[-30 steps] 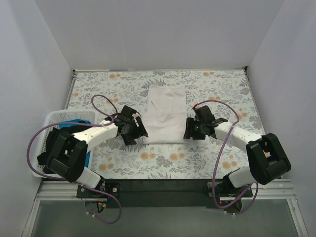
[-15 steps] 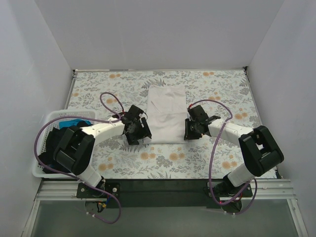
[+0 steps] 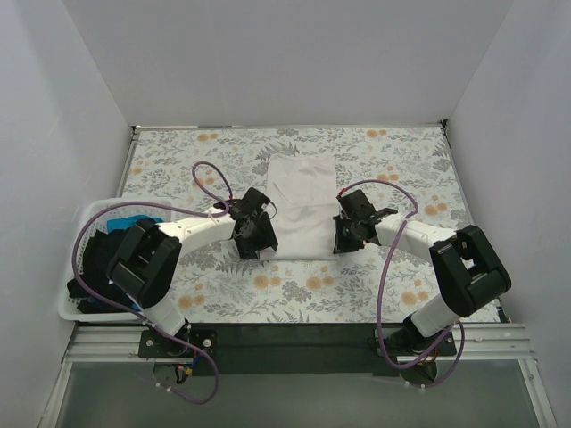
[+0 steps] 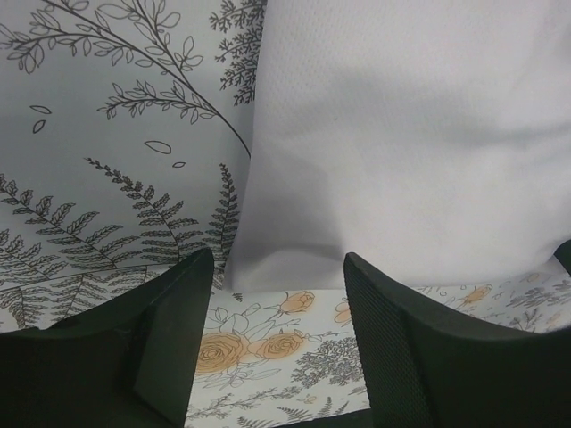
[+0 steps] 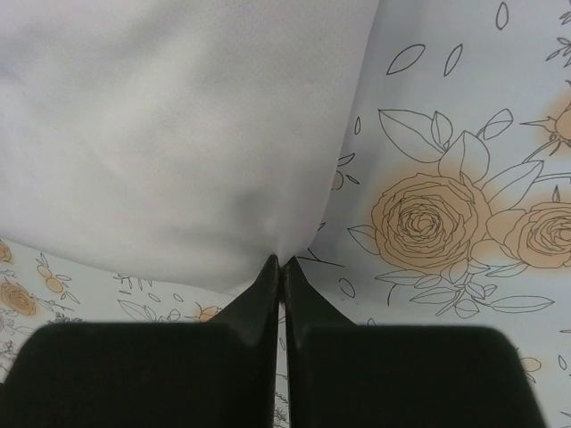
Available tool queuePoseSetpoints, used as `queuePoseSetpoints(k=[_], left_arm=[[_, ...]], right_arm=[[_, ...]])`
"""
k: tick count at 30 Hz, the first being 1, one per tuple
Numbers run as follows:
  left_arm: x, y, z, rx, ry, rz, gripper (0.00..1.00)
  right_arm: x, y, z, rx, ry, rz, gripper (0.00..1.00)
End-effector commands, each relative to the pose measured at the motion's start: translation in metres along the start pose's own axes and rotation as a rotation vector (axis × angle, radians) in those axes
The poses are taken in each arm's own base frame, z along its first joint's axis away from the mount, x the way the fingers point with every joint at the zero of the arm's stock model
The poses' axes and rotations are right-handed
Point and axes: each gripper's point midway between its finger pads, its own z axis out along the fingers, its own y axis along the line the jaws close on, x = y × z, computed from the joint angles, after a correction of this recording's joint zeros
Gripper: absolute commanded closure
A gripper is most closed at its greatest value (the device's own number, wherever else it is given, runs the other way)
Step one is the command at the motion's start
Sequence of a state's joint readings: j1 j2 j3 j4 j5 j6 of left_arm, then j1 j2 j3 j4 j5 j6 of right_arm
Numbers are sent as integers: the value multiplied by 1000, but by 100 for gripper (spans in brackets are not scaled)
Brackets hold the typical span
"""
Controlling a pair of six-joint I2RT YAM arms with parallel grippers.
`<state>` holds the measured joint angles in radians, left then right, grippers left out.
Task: Fold and stack the t-shirts
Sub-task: Fold the tshirt
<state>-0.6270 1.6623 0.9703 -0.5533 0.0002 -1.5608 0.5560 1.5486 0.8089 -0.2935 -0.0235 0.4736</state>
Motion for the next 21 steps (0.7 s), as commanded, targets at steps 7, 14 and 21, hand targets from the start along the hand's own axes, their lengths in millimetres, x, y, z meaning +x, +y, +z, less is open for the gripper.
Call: queuePoseSetpoints(k=[7, 14, 21], left_arm=[[6, 5, 16, -90, 17, 31, 53], [7, 13, 4, -130, 20, 53, 100], [55, 33, -35, -138, 141, 152, 100]], right_arm=[[13, -4, -1, 14, 58, -30, 99], [7, -4, -10, 15, 65, -110, 99], [60, 5, -39, -124, 275, -202, 99]])
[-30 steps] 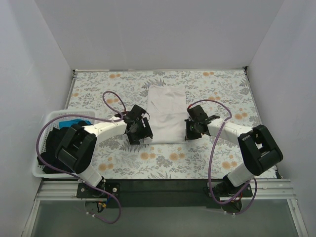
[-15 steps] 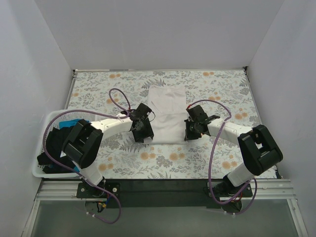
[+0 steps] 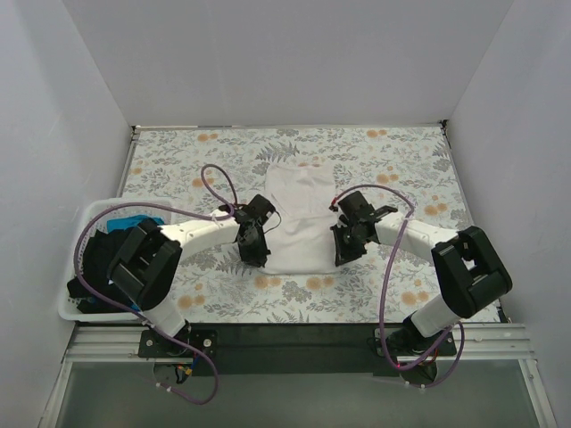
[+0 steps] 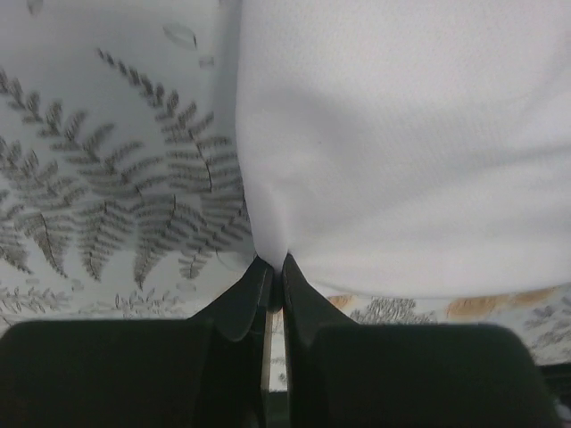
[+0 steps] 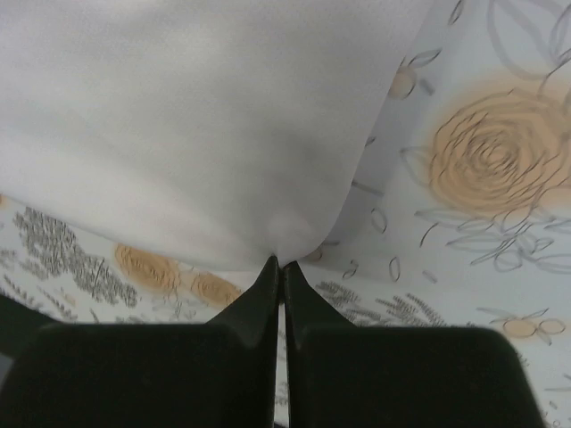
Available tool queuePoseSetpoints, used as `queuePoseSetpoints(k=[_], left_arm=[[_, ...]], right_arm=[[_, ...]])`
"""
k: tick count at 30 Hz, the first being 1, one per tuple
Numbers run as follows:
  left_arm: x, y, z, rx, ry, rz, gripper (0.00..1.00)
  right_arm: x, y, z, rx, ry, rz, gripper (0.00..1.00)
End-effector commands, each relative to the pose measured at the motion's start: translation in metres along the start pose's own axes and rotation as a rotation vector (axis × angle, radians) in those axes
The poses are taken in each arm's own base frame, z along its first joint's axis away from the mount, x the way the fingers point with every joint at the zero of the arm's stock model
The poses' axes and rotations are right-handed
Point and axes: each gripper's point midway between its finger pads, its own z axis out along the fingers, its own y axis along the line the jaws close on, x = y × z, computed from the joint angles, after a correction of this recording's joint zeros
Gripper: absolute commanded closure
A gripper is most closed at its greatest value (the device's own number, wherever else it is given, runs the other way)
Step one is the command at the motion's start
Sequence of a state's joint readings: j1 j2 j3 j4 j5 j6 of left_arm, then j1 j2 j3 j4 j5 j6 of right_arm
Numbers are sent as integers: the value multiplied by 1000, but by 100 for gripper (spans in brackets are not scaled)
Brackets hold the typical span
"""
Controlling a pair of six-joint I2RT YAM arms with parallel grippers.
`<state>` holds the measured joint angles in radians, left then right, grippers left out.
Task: Fold and stack the t-shirts
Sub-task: Fold the tshirt
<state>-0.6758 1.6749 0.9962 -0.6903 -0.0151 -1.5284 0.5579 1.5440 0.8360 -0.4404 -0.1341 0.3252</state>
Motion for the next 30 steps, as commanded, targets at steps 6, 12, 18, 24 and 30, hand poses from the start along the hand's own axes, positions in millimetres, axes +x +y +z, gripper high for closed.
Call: queuePoseSetpoints(k=[6, 12, 18, 24, 30], left_arm=[[100, 27, -67, 31, 199, 99, 100], [125, 12, -100, 120, 259, 129, 100], [53, -17, -120, 244, 104, 58, 100], [-22, -29, -118, 277, -11, -17, 100], [-67, -32, -105, 315, -34, -71, 100]], right_arm=[[88, 15, -58, -130, 221, -78, 99], [94, 20, -91, -126, 234, -89, 99], [25, 26, -109, -54, 84, -134, 99], [-59, 46, -126, -65, -58, -172, 99], [-123, 50, -121, -85, -103, -168, 99]])
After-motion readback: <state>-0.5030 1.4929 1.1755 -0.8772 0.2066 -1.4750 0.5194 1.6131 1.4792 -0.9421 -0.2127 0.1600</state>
